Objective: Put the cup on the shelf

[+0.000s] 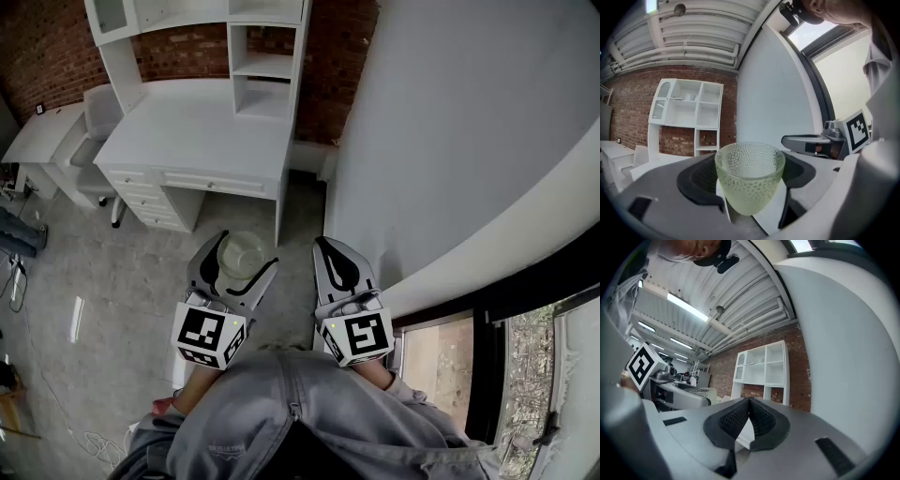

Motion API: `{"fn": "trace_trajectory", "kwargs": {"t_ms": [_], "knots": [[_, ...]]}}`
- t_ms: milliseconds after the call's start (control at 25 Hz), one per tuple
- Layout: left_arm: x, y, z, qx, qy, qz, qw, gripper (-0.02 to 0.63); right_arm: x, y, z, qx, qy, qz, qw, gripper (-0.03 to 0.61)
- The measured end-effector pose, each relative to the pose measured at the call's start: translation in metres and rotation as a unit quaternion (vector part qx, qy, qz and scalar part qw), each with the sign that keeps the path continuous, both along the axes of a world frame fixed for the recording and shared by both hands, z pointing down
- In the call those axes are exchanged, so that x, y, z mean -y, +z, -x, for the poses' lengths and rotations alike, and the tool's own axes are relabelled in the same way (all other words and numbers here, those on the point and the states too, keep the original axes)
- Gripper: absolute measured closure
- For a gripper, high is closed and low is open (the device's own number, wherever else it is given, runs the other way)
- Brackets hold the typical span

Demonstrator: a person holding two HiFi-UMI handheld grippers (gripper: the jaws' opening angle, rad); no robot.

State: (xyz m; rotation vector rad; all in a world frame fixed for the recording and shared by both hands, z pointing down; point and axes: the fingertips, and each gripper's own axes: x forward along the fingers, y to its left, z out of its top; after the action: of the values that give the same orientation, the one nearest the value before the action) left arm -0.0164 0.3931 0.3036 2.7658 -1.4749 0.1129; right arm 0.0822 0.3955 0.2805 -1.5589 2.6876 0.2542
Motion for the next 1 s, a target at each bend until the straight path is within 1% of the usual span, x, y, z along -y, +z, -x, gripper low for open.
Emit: {"fn": "trace_trajectory", "kwargs": {"t_ms": [360, 480, 600, 760, 1000], "knots": [[0.01, 0.002, 0.011, -0.007, 0.008, -0.002, 0.9999, 0.227, 0.005, 0.006, 0.011, 0.0, 0.013, 0.001, 1.0, 0.552], [0.014, 0.005, 0.016, -0.008, 0.016, 0.001, 0.9998, 0.227, 0.007, 0.007, 0.017, 0.011, 0.014, 0.003, 1.0, 0.552], [0.016, 0.011, 0.02, -0.01, 0.025, 0.008, 0.9996, 0.227, 0.008, 0.013, 0.02, 0.027, 0.016, 0.014, 0.999, 0.552], [0.019, 0.024, 0.025, -0.017, 0.031, 0.025, 0.9991, 0.227, 0.011, 0.025, 0.023, 0.032, 0.022, 0.029, 0.999, 0.551], [0.044, 0.034, 0.032, -0.027, 0.026, 0.037, 0.9986, 0.227, 0.038, 0.03, 0.031, 0.031, 0.014, 0.034, 0.999, 0.551]]}}
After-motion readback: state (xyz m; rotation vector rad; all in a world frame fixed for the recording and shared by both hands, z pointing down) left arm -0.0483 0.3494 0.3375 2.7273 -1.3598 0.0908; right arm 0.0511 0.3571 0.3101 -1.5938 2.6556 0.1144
